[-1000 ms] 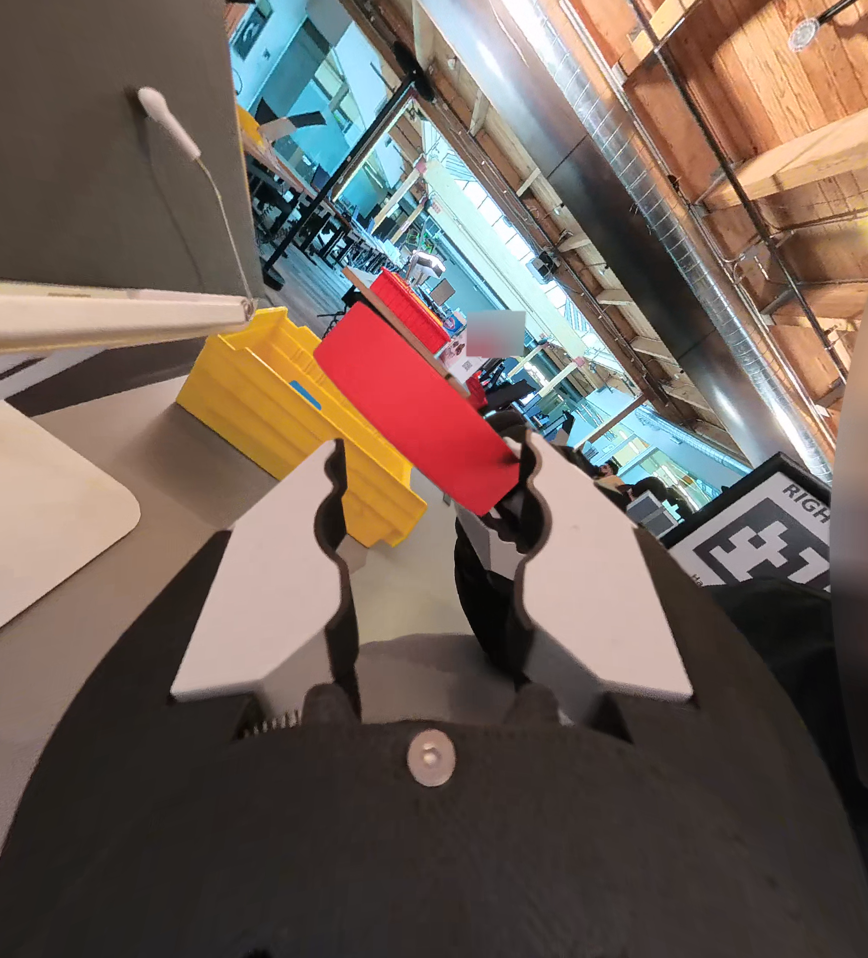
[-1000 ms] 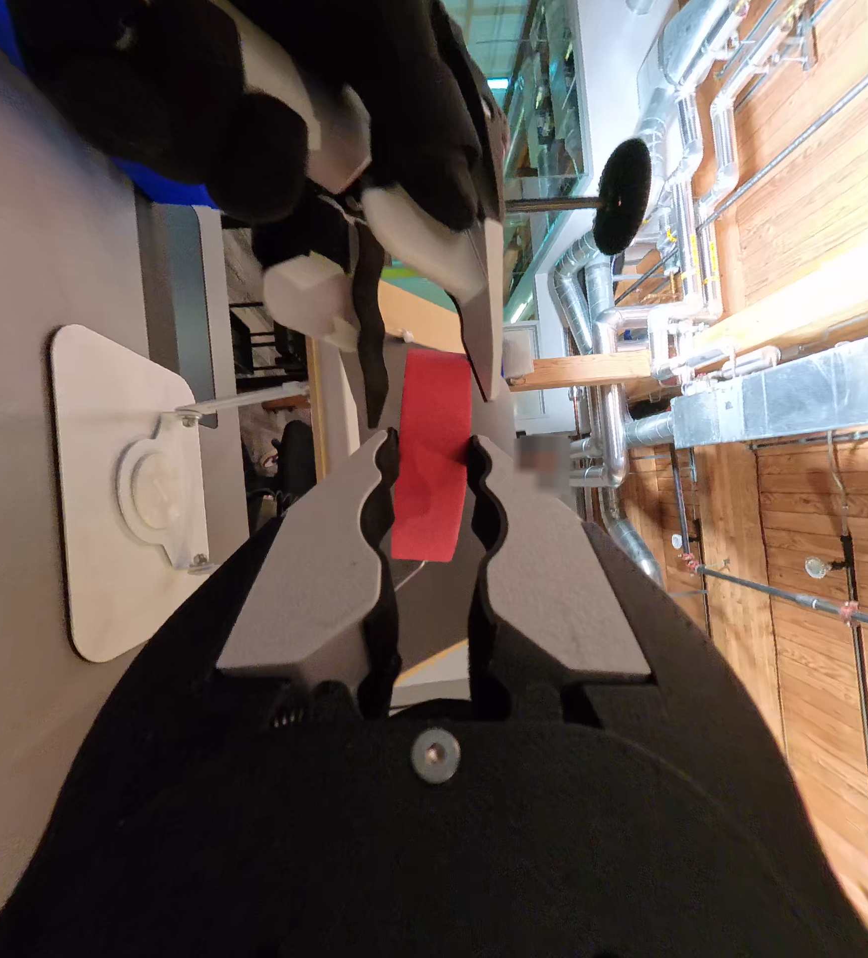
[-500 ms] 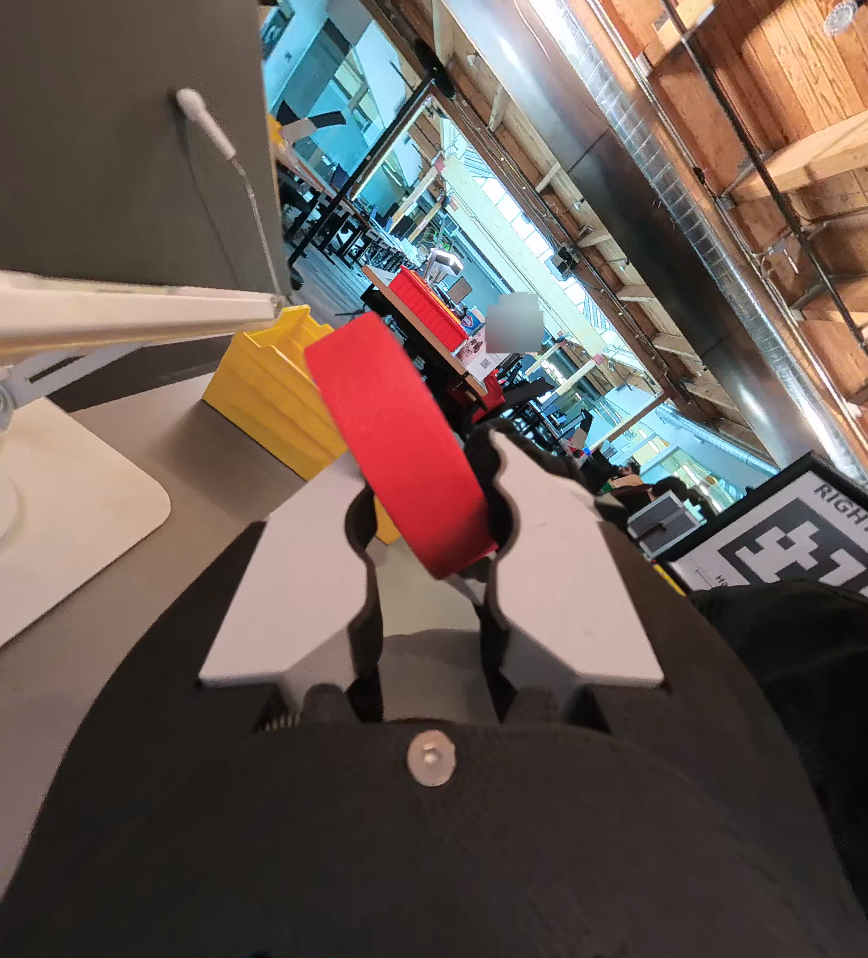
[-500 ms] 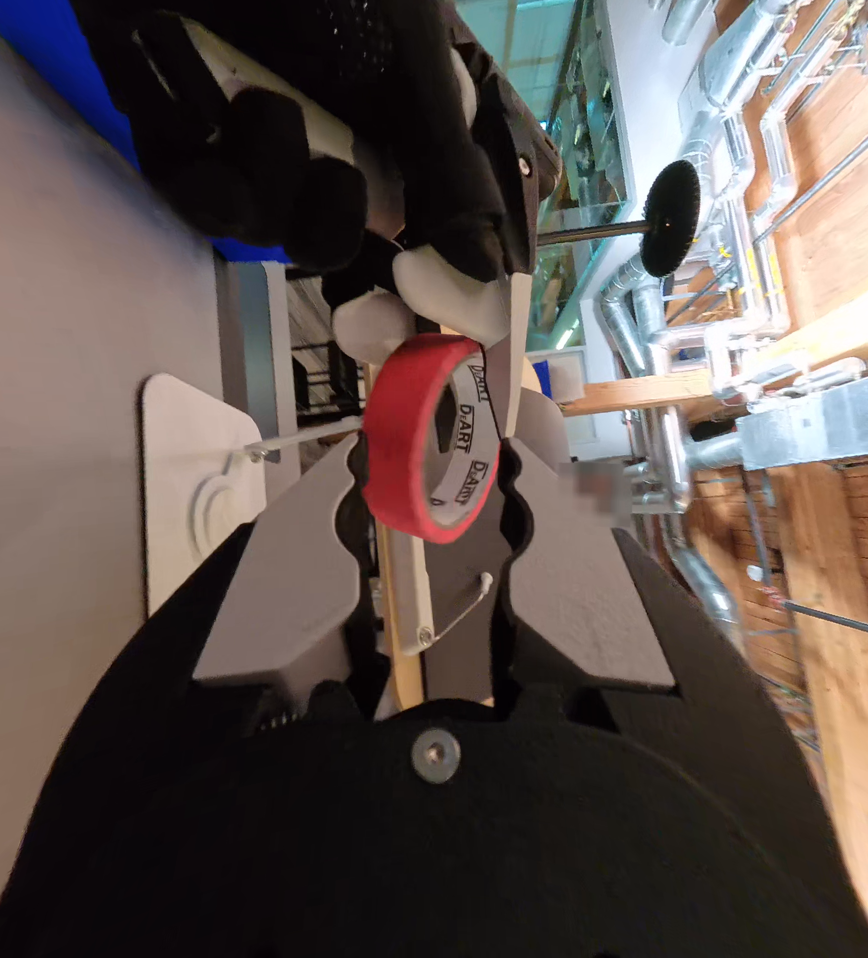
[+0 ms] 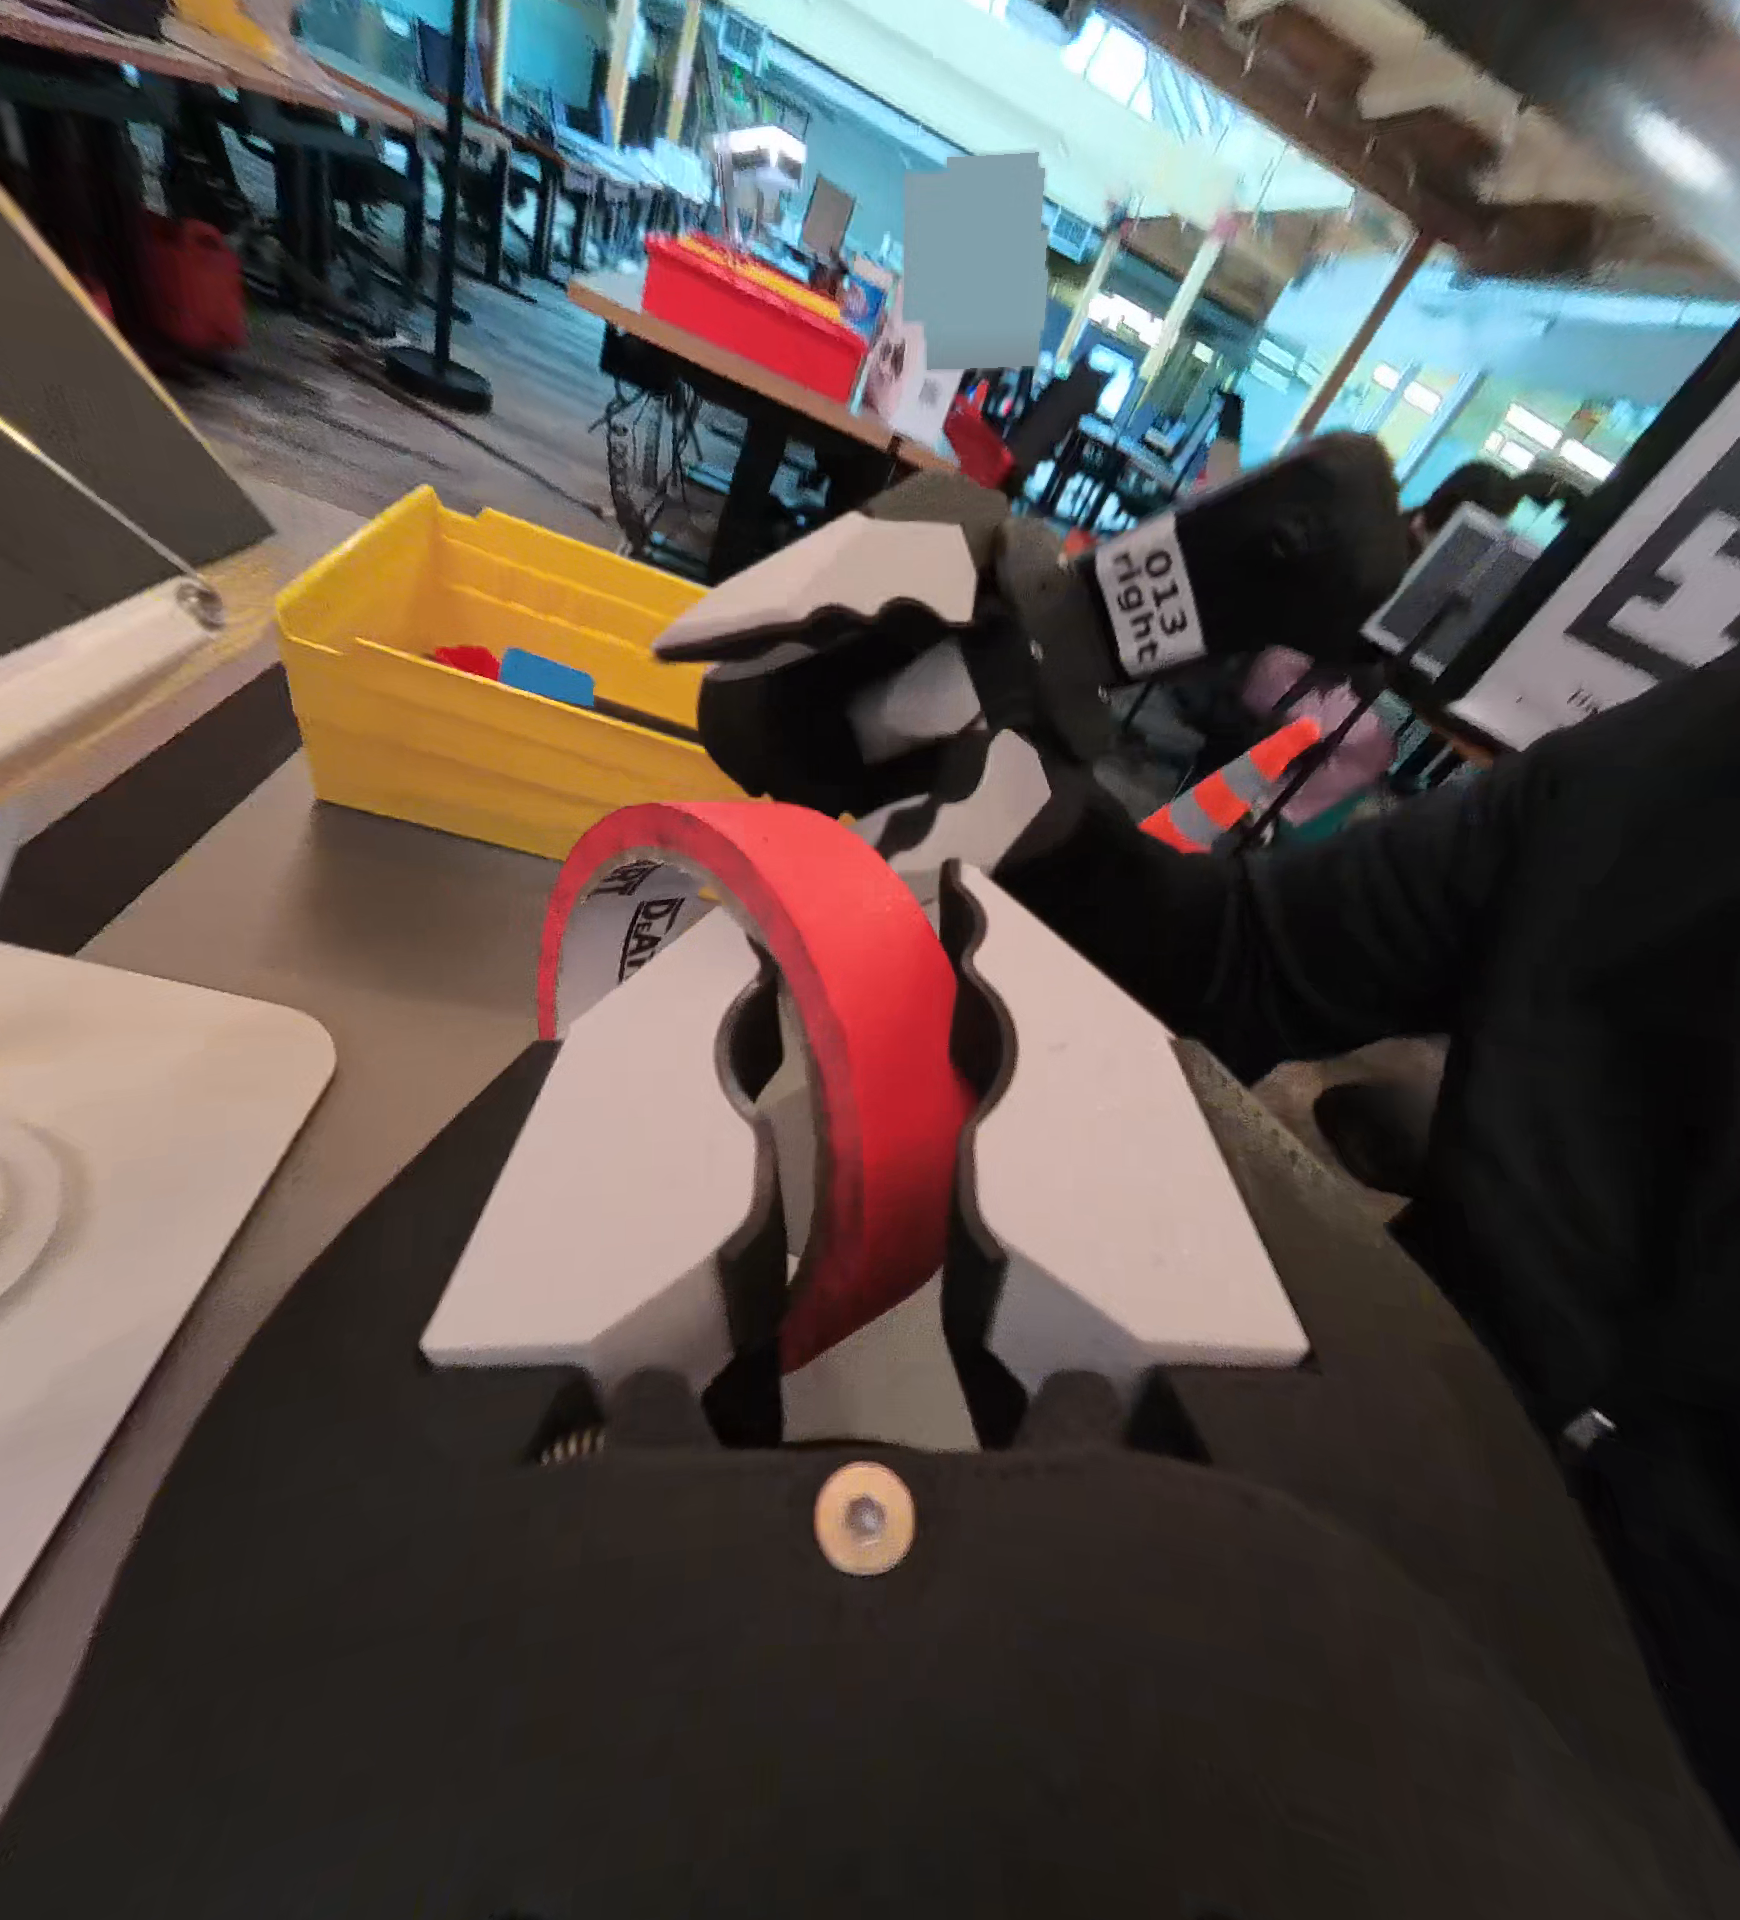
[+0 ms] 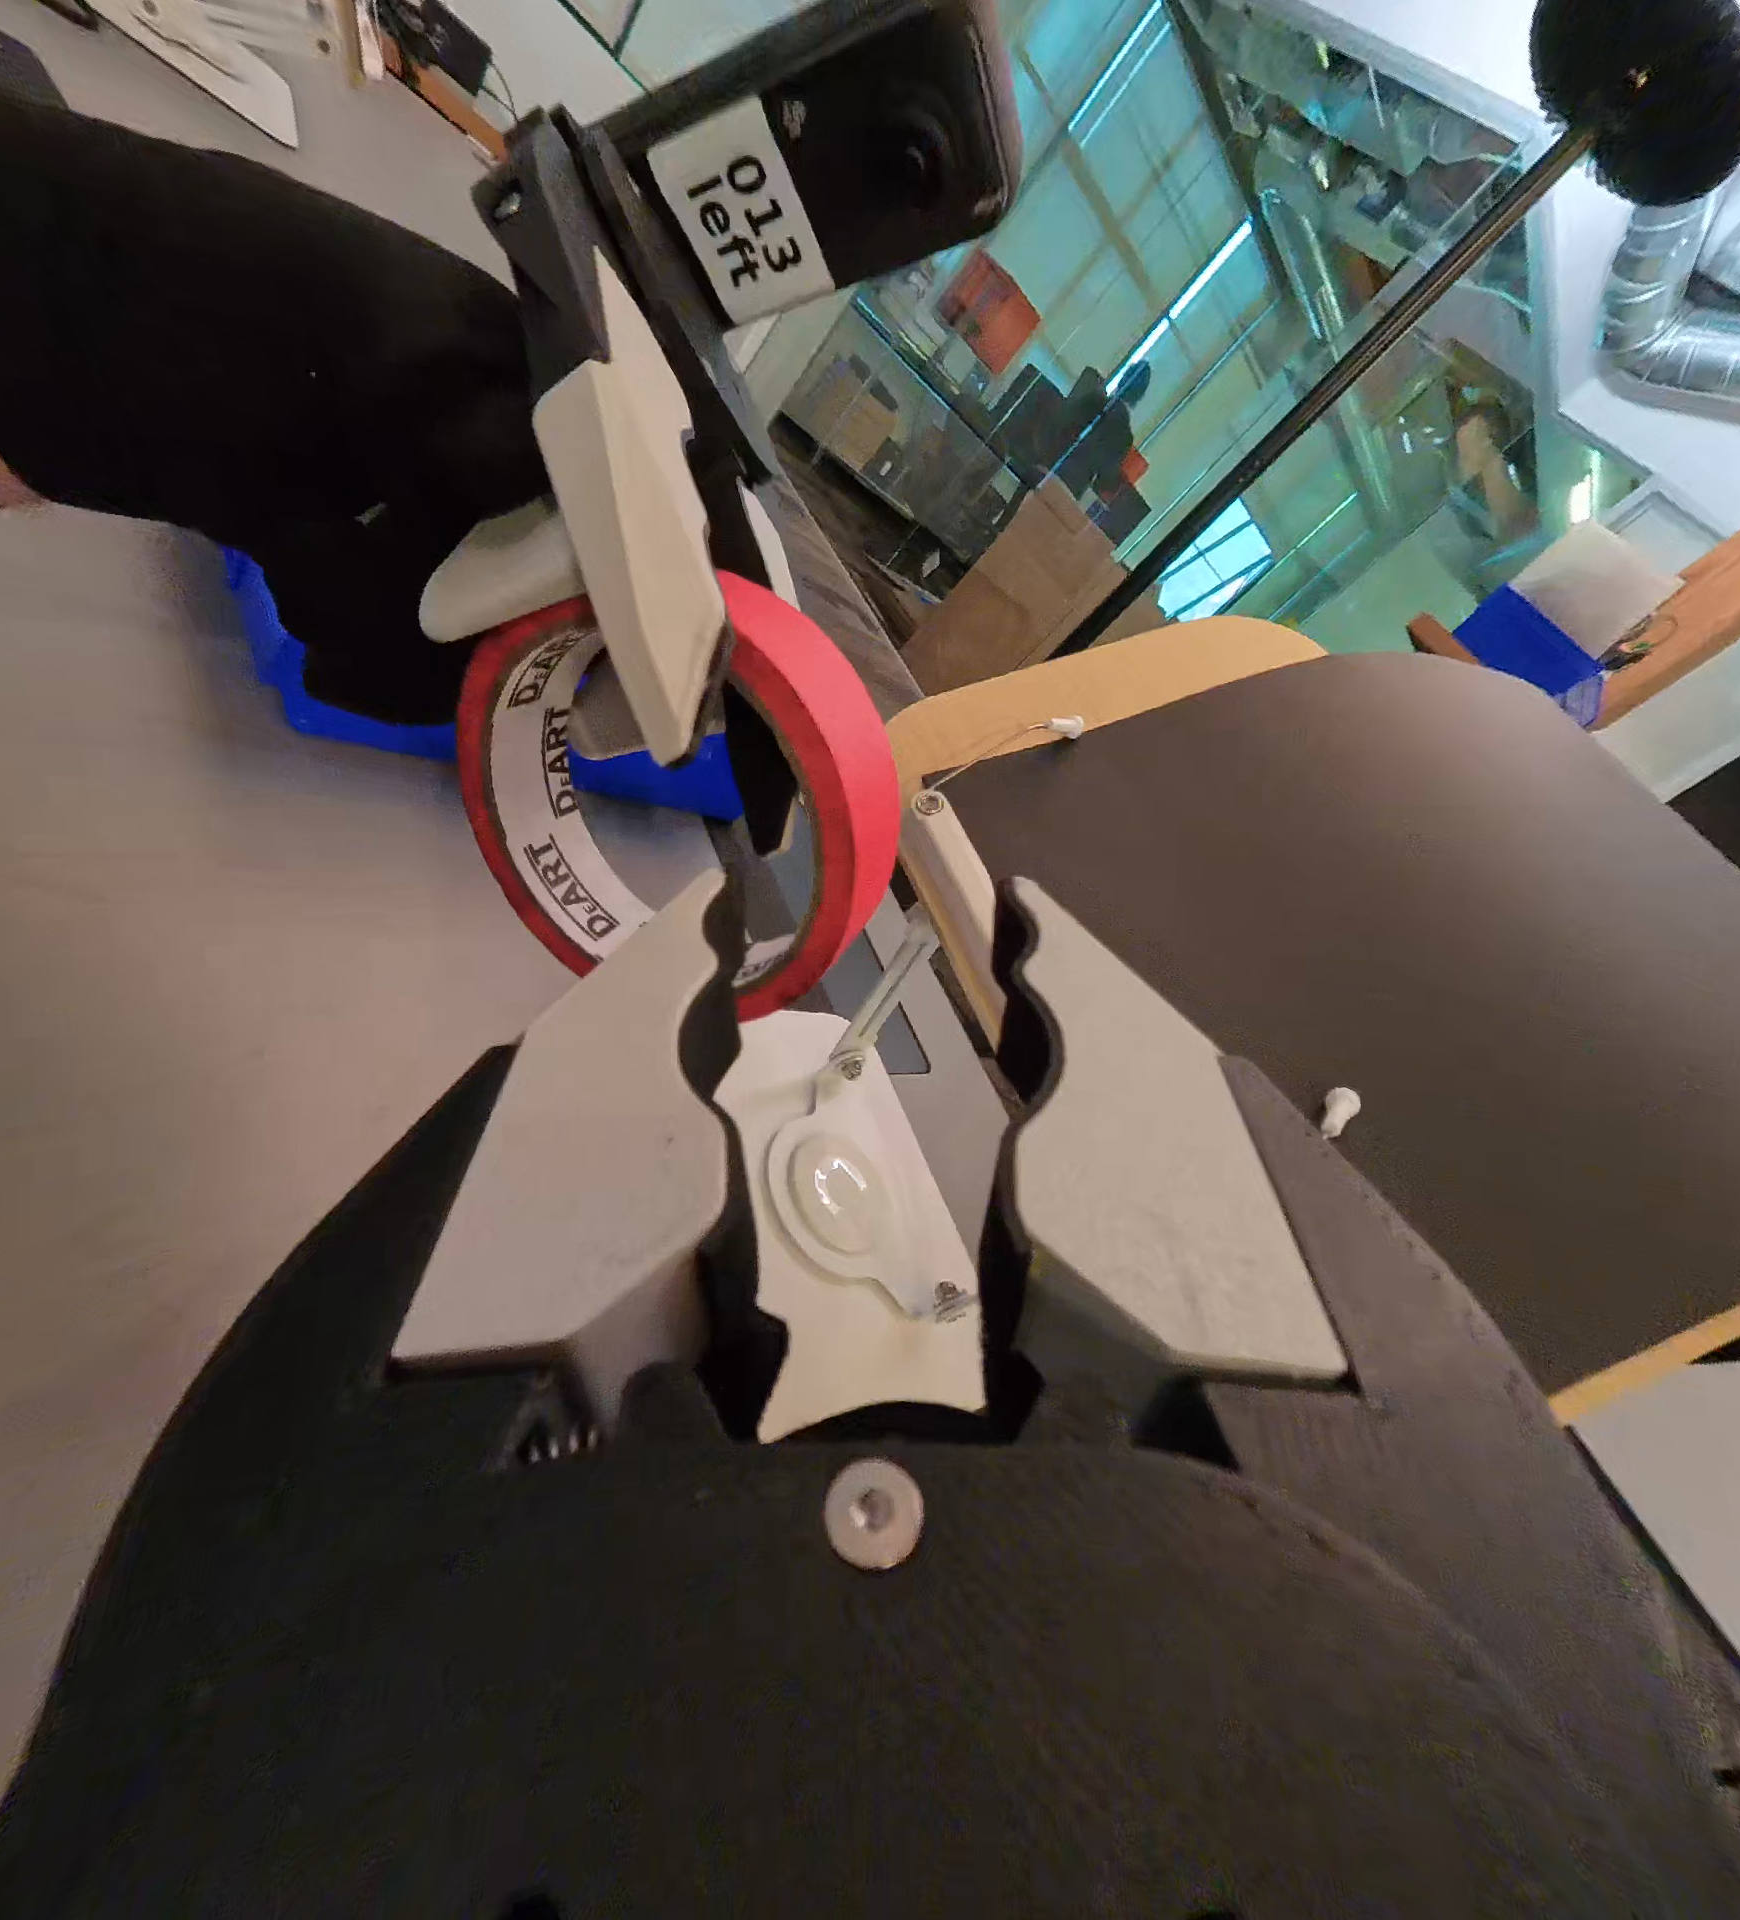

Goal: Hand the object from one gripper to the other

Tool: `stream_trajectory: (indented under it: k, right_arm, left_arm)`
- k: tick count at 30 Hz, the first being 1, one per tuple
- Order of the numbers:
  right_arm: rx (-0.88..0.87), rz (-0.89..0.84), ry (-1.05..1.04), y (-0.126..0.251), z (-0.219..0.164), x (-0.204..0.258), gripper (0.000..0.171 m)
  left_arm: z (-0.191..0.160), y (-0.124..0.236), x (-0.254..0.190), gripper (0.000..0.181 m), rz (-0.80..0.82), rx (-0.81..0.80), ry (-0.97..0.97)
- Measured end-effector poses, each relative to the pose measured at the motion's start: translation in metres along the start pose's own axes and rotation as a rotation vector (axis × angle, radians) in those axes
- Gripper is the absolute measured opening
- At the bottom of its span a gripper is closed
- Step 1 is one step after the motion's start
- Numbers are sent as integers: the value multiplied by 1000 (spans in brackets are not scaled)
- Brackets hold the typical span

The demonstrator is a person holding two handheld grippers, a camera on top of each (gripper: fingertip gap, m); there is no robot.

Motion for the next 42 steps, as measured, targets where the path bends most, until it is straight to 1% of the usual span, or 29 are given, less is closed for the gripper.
stream_trajectory:
  k: [1,2,3,4,5,6,12,14,15,17,19,22,24,26,27,29,31,33,35,38,39,41,42]
  right_arm:
    - [3,5,-8,-1,-1,0,41]
    - [4,4,-6,-1,-1,1,42]
    - [10,-4,-3,-2,-1,2,38]
    - [27,-2,6,-4,-2,4,26]
    - [54,-6,23,-7,-5,5,20]
    - [78,-21,37,-9,-8,6,16]
    - [77,-95,34,-6,-7,-2,10]
    - [76,-132,34,-3,-7,-8,7]
    - [80,-158,38,0,-8,-12,7]
    - [91,-212,54,5,-10,-21,6]
    - [107,-275,101,11,-12,-29,6]
    - [74,-356,218,22,-1,-32,6]
    - [41,-376,278,28,10,-28,7]
    - [6,-367,347,30,20,-19,7]
    - [-7,-360,378,31,25,-15,7]
    - [-31,-343,426,32,33,-6,7]
    - [-45,-327,468,32,38,1,7]
    - [-57,-313,491,32,43,7,7]
    - [-74,-302,503,33,47,12,7]
    - [-87,-295,512,34,52,16,7]
    - [-91,-296,512,35,53,16,7]
    - [-91,-292,520,36,55,16,7]
    - [-83,-275,522,35,54,17,9]
  left_arm:
    - [0,-4,-1,27,22,20,-10]
    - [-1,-8,-3,27,30,36,-19]
    - [0,-11,-4,27,31,40,-25]
    - [2,-11,-3,27,43,26,-20]
    - [3,-11,-4,27,30,14,-16]
    - [4,-11,-8,26,1,7,-21]
    - [10,-14,-12,25,-16,-30,-28]
    - [11,-15,-10,26,2,-33,-25]
    - [12,-15,-10,30,5,-34,-25]
    - [14,-12,-12,59,-11,-47,-8]
    - [19,-3,-17,70,-53,-94,-7]
    - [20,11,-17,79,-117,-131,26]
    - [20,20,-6,76,-133,-183,73]
    - [17,23,5,65,-192,-225,144]
    - [12,21,11,63,-205,-218,178]
    - [-2,7,17,62,-217,-133,205]
    - [-14,-10,14,62,-244,-38,215]
    - [-21,-24,10,60,-256,25,202]
    - [-25,-32,4,50,-285,57,185]
    - [-27,-38,-2,24,-320,77,170]
    - [-27,-38,1,14,-301,70,169]
    - [-25,-37,1,13,-285,58,148]
    - [-23,-36,4,12,-252,51,140]
Point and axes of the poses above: each gripper's, where its closed fingertips meet, y back along the fingers, z out of its top, x = y × z across the jaws, the point moved 3 cm from there along y, back along the fingers, and after that the axes turned 12 degrees about x, right-handed, at the moved point
